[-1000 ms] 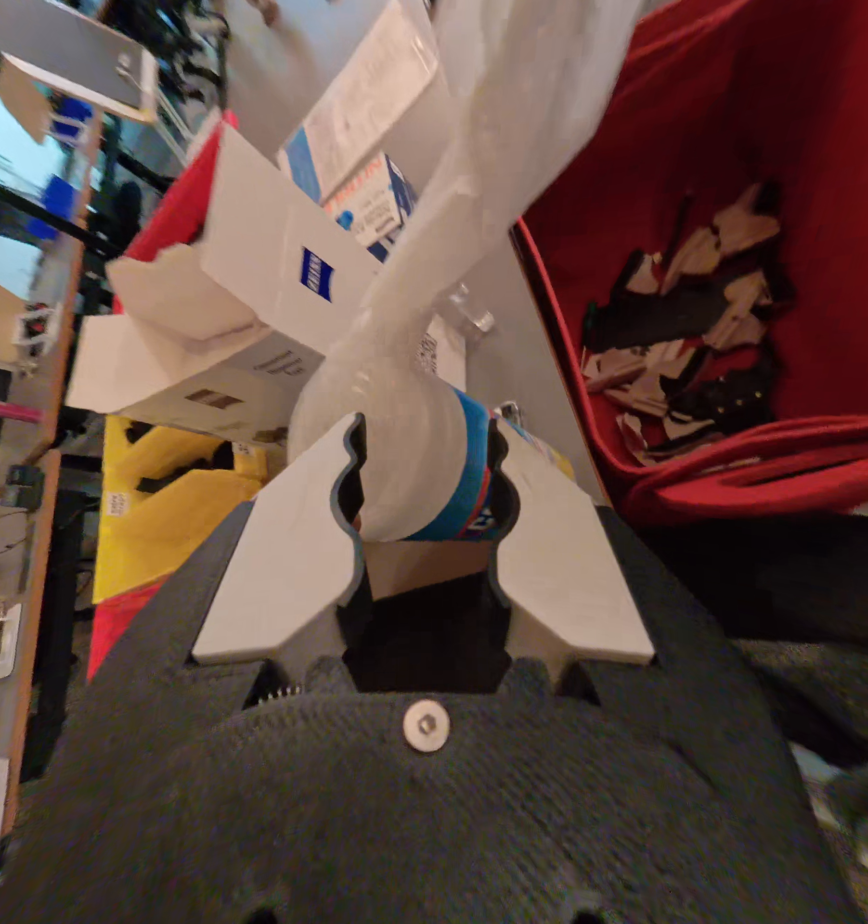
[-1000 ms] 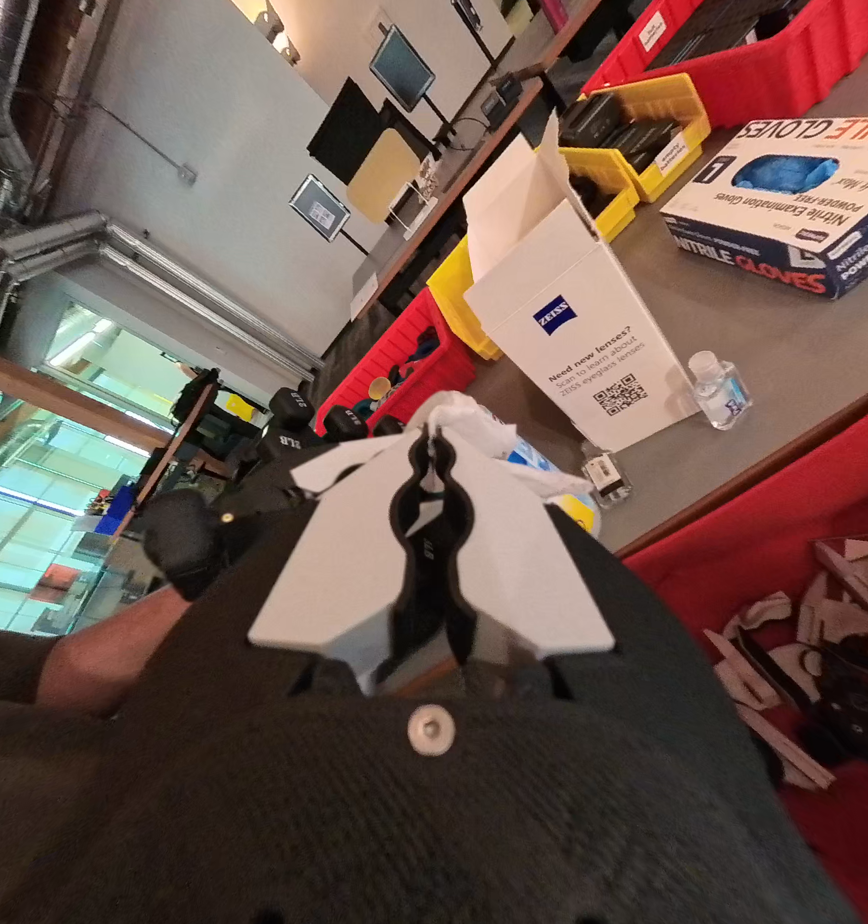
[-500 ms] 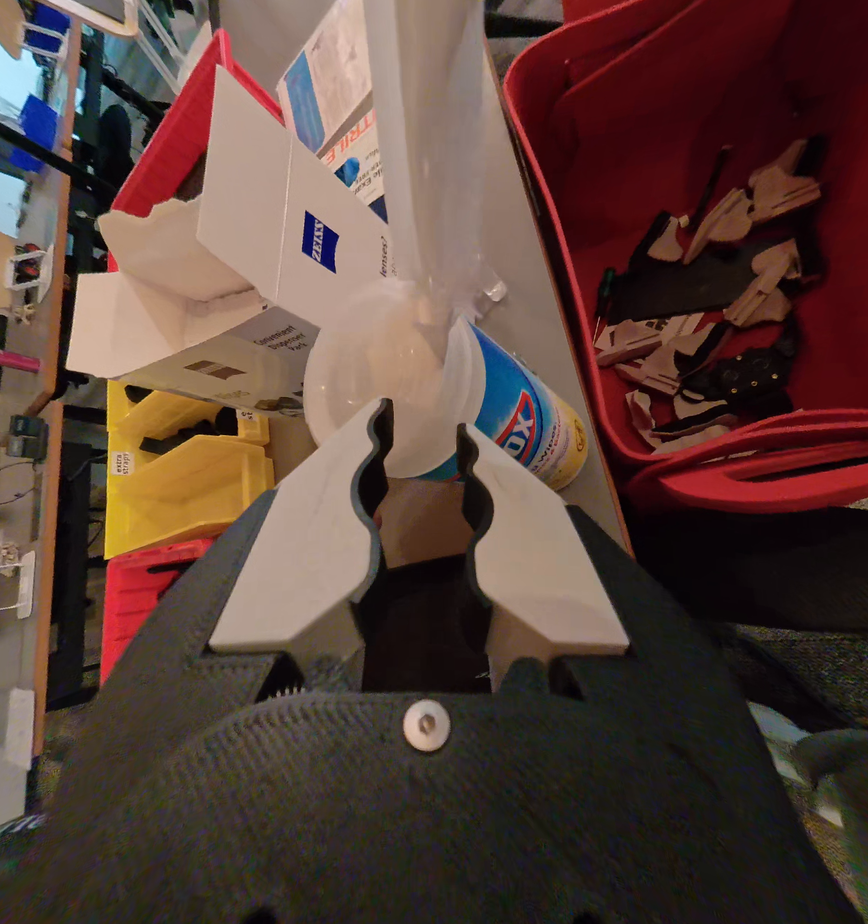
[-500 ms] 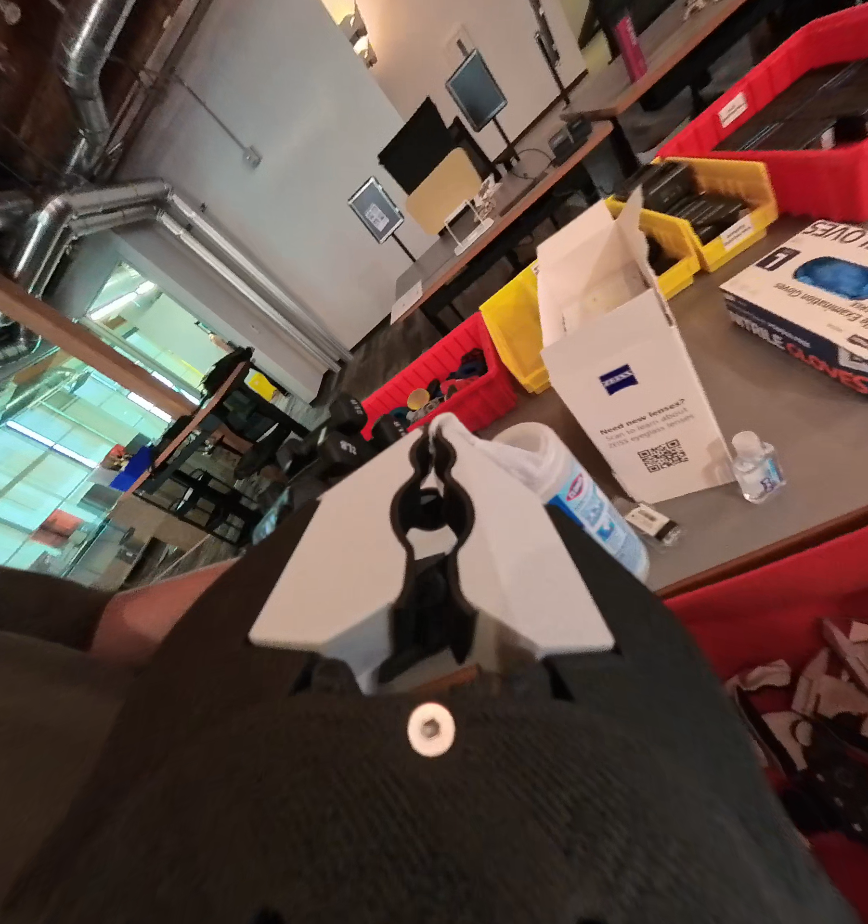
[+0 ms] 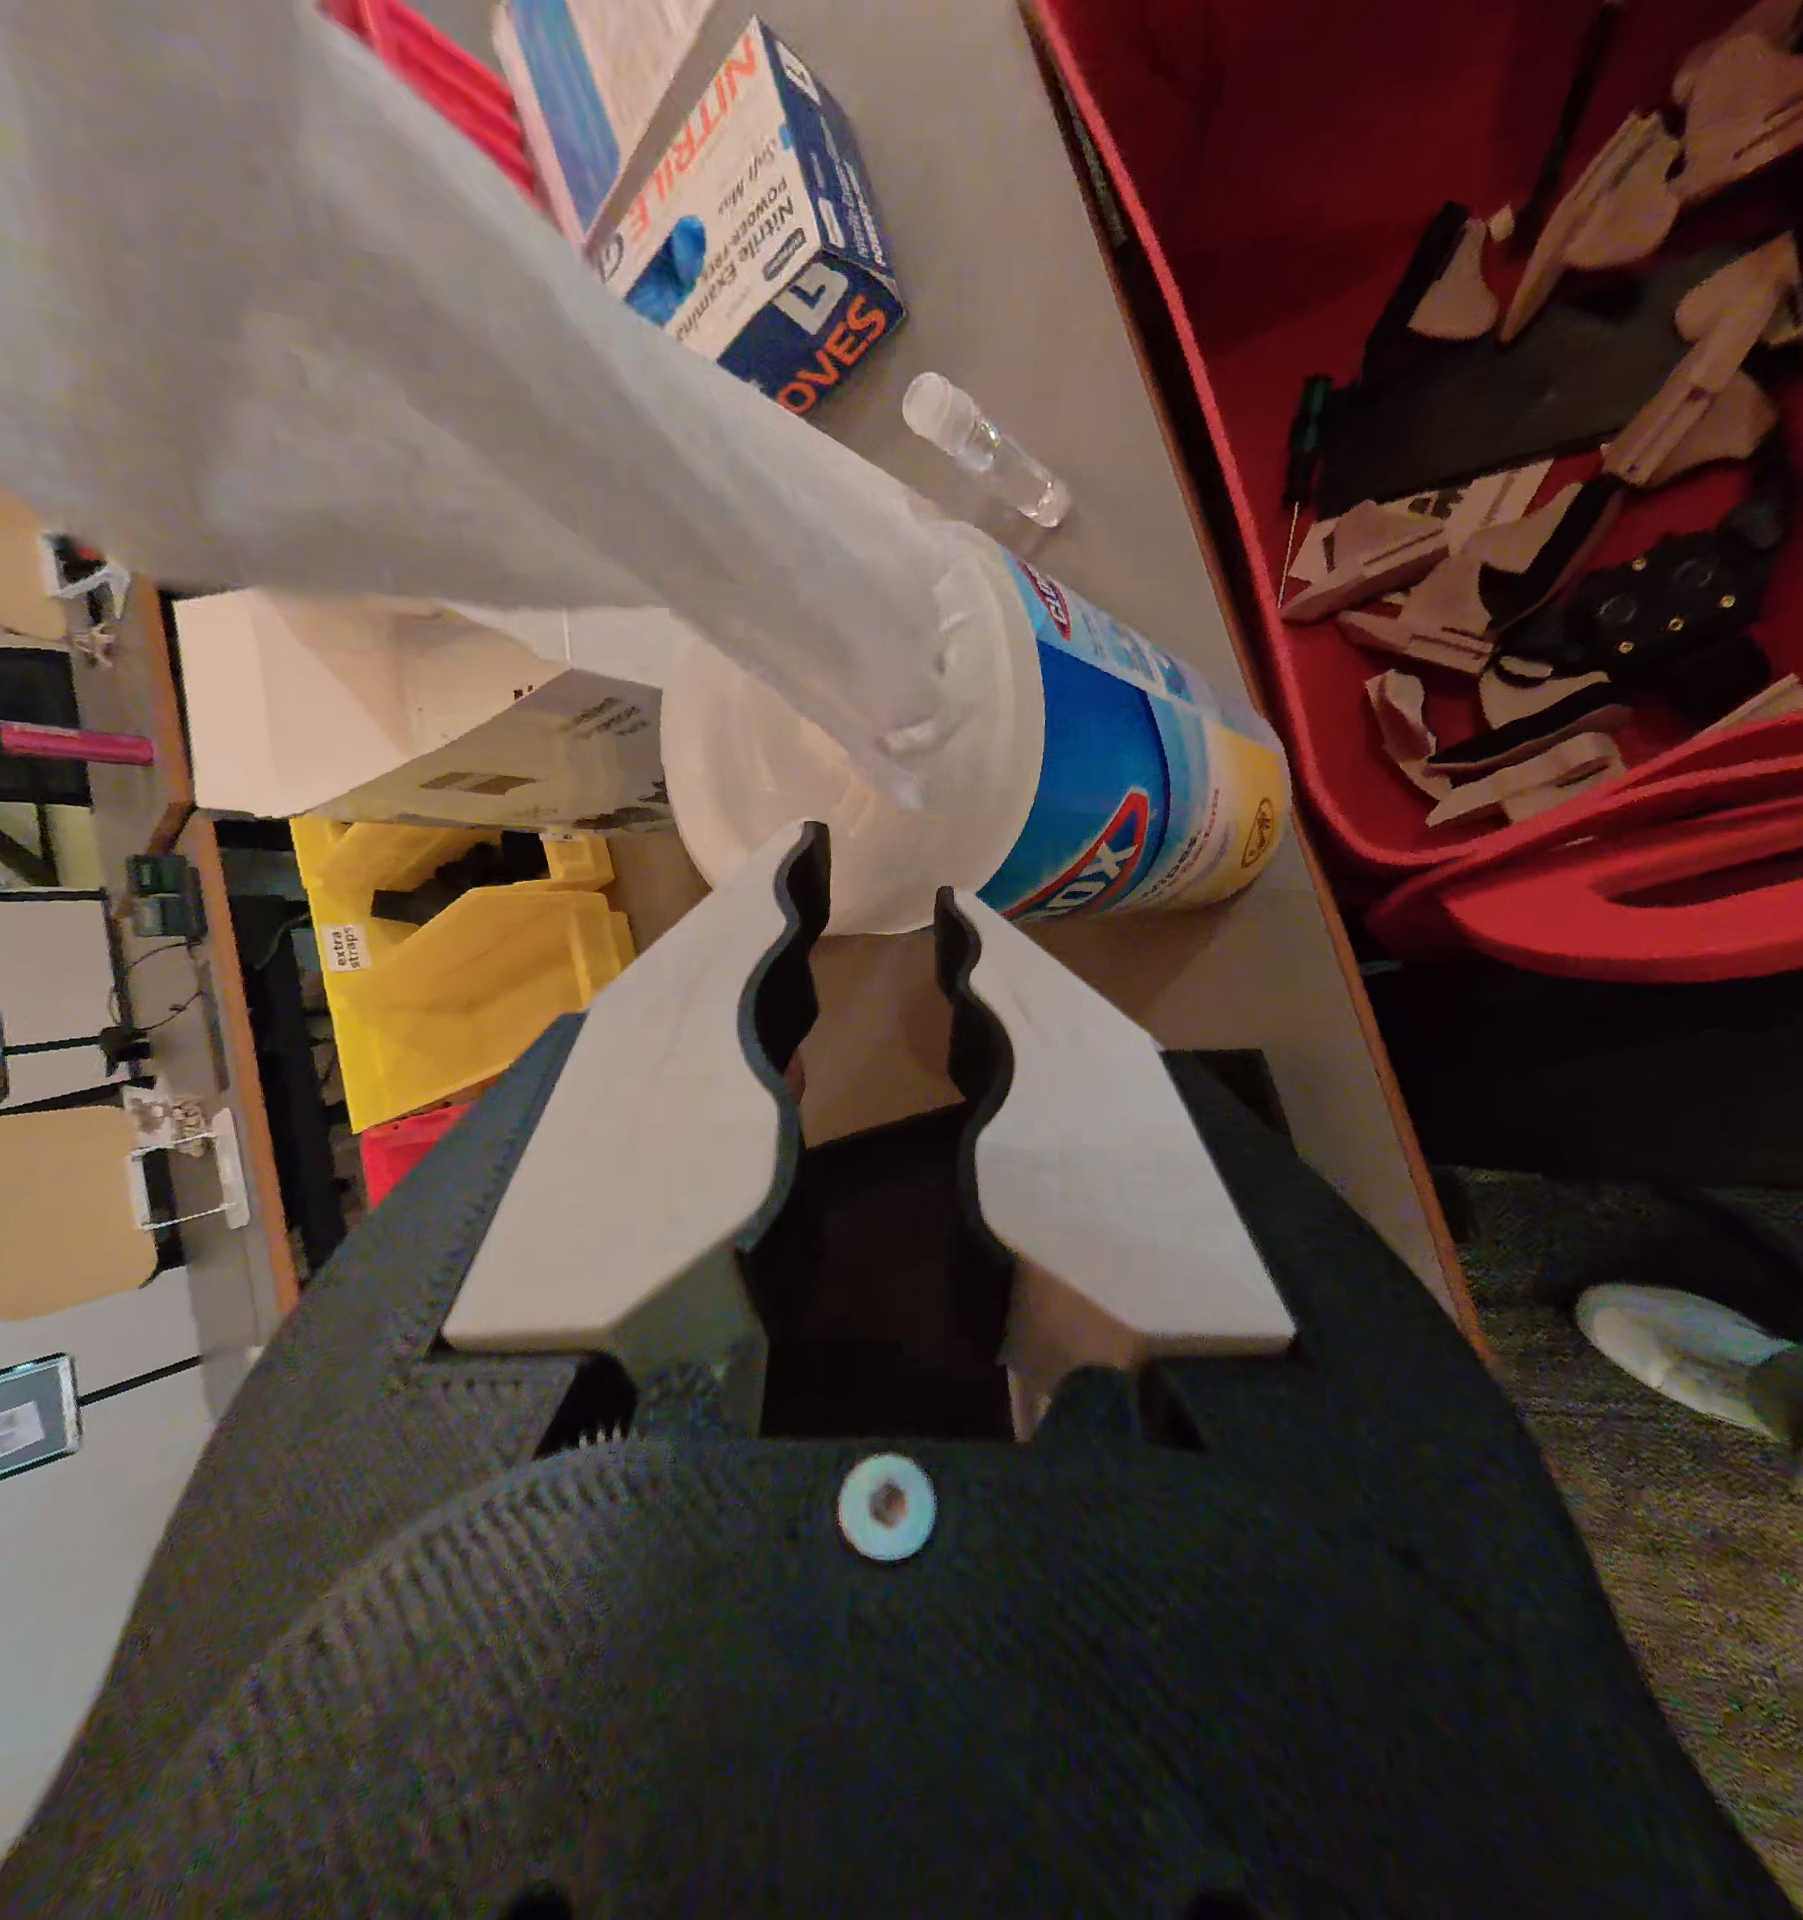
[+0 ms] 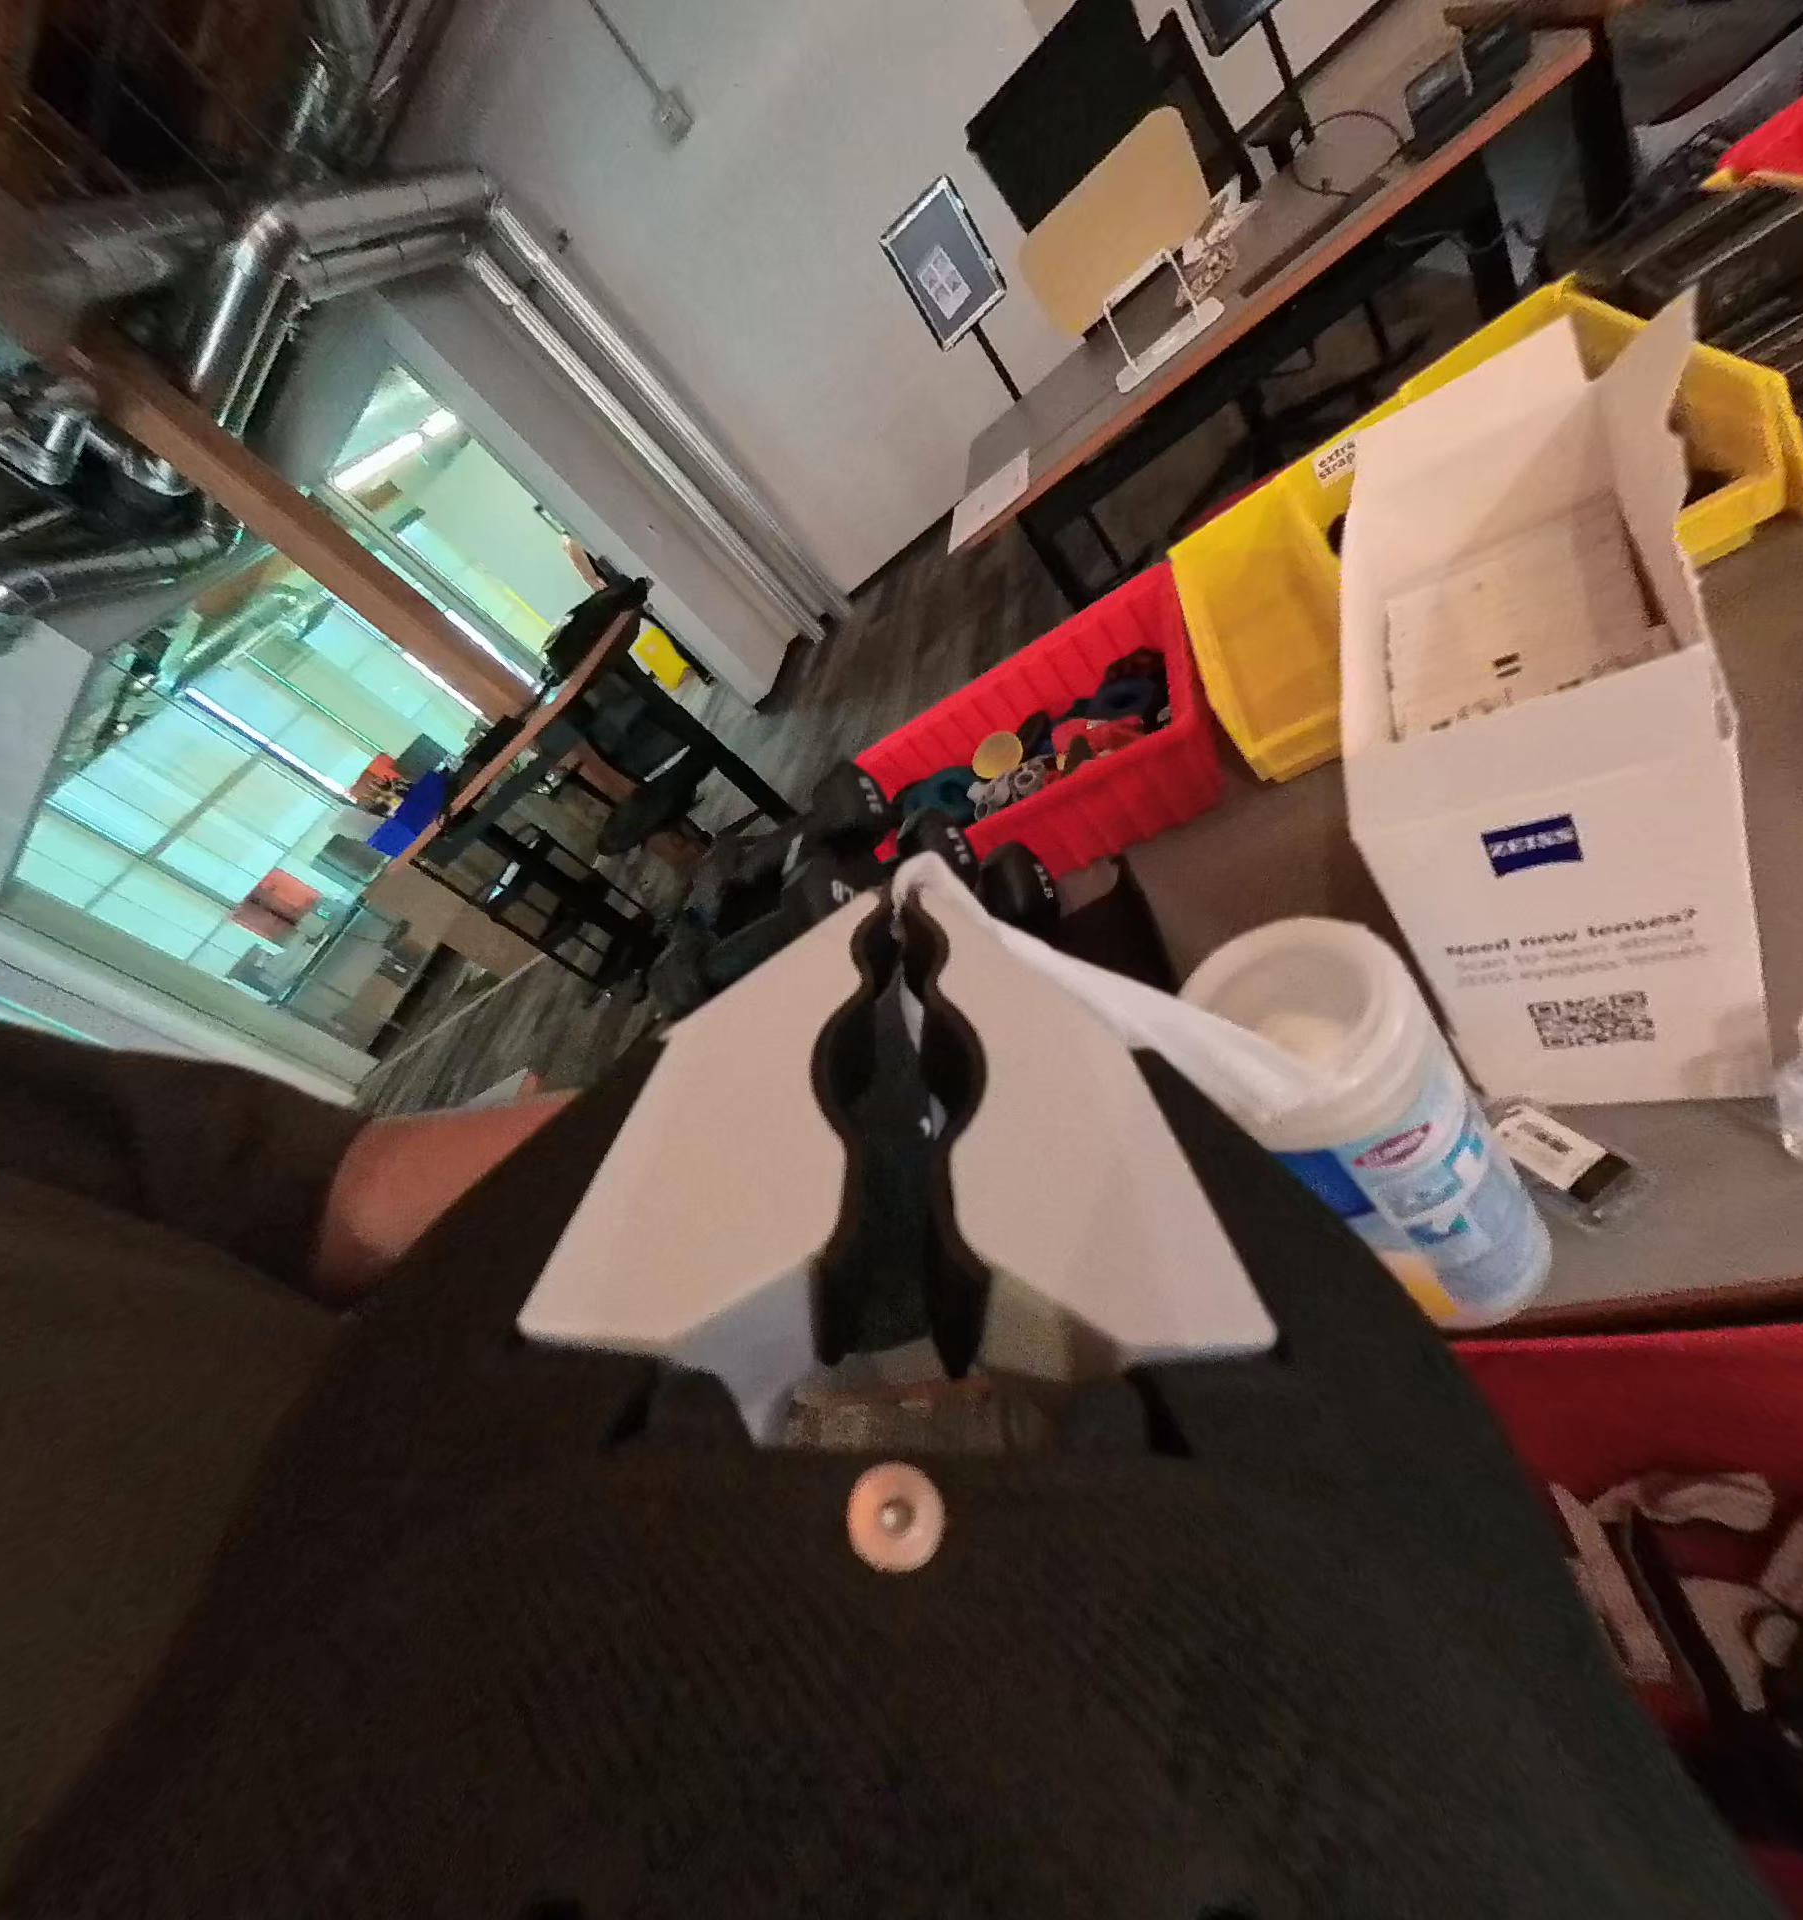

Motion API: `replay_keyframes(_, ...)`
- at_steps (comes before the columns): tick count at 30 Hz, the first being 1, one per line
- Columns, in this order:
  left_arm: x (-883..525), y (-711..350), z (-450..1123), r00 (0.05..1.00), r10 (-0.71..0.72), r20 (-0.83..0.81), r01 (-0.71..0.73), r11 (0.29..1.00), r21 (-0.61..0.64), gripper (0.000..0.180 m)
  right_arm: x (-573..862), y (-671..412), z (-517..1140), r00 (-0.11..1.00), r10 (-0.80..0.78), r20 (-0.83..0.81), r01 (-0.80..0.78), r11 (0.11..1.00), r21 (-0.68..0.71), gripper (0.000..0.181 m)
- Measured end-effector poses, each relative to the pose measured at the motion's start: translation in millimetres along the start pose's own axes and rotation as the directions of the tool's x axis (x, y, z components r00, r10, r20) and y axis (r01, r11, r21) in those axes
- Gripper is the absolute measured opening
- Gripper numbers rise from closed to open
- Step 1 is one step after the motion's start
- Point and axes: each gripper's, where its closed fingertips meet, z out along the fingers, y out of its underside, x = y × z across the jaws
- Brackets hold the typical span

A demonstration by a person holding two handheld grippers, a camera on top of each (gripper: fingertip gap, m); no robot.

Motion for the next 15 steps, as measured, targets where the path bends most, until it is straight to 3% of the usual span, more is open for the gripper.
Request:
replay_keyframes(1,-0.1,0.2,0.0,1.000,0.018,0.008,-0.018,1.000,-0.003,0.018,3.0,-6.6,3.0,1.000,-0.002,0.000,0.002,1.000,-0.004,0.000)
replay_keyframes(7,0.0,0.6,-1.3,0.983,0.172,0.069,-0.168,0.984,-0.057,0.018,19.0,-48.6,12.0,0.999,0.032,-0.018,-0.031,0.999,0.032,0.000)
replay_keyframes(10,-1.4,0.1,0.1,0.981,0.188,0.051,-0.184,0.980,-0.069,0.018,-18.4,-98.7,-0.6,0.954,0.128,0.273,-0.191,0.957,0.219,0.000)
replay_keyframes(11,-1.5,0.0,0.1,0.978,0.203,0.055,-0.198,0.977,-0.075,0.018,-20.5,-117.2,-9.8,0.958,0.114,0.263,-0.184,0.949,0.256,0.000)
replay_keyframes(13,-1.4,0.1,-0.2,0.970,0.234,0.071,-0.227,0.970,-0.091,0.017,-13.0,-140.3,-22.8,0.997,-0.030,0.067,0.011,0.960,0.279,0.000)
replay_keyframes(15,-1.0,-0.2,-1.1,0.967,0.243,0.072,-0.234,0.966,-0.112,0.017,-26.7,-154.4,-35.6,0.993,-0.107,0.059,0.085,0.953,0.289,0.000)
